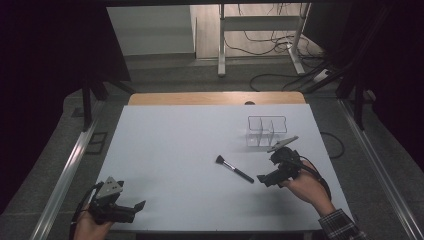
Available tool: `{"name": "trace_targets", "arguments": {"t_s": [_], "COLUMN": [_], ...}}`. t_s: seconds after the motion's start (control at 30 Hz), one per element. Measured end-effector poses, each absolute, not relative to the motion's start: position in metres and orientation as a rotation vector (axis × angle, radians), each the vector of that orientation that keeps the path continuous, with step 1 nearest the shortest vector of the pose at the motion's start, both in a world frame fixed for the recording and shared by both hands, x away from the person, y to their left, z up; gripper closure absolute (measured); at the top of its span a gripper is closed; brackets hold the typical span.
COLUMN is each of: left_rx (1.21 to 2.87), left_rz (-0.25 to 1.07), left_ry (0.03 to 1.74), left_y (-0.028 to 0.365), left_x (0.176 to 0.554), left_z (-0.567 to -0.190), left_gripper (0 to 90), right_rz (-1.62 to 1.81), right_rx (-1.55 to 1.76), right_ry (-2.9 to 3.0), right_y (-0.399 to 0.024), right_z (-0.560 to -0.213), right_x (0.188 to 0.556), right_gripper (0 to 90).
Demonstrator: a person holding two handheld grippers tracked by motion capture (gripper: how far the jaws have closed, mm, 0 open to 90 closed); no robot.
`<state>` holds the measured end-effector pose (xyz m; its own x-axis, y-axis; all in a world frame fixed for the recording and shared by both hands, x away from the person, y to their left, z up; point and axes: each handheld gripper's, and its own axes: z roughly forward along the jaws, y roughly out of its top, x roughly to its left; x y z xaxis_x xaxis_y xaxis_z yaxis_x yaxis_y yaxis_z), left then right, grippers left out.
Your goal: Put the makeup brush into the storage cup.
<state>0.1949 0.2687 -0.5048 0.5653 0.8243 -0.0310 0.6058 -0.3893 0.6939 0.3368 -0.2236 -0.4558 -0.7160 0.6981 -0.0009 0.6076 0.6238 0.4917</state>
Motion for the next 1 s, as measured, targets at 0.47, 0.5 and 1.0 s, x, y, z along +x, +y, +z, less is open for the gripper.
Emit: {"name": "trace_targets", "arguments": {"t_s": [0.47,0.5,1.0], "left_rx": [2.138,2.138,2.142], "left_rz": [0.419,0.419,0.419], "left_ry": [1.14,1.14,1.138], "left_y": [0.268,0.268,0.268], "left_x": [0.195,0.195,0.195], "left_z": [-0.505,-0.505,-0.506], "left_gripper": [0.0,0.0,0.0], "right_rz": [0.647,0.648,0.609], "right_rx": [1.063,1.061,1.038], "right_ry": [2.683,2.69,2.724], "right_y": [-0.206,-0.204,-0.184], "right_z": [-0.458,-0.458,-0.463], "right_x": [0.345,0.346,0.357], "right_gripper": [0.0,0.0,0.0]}}
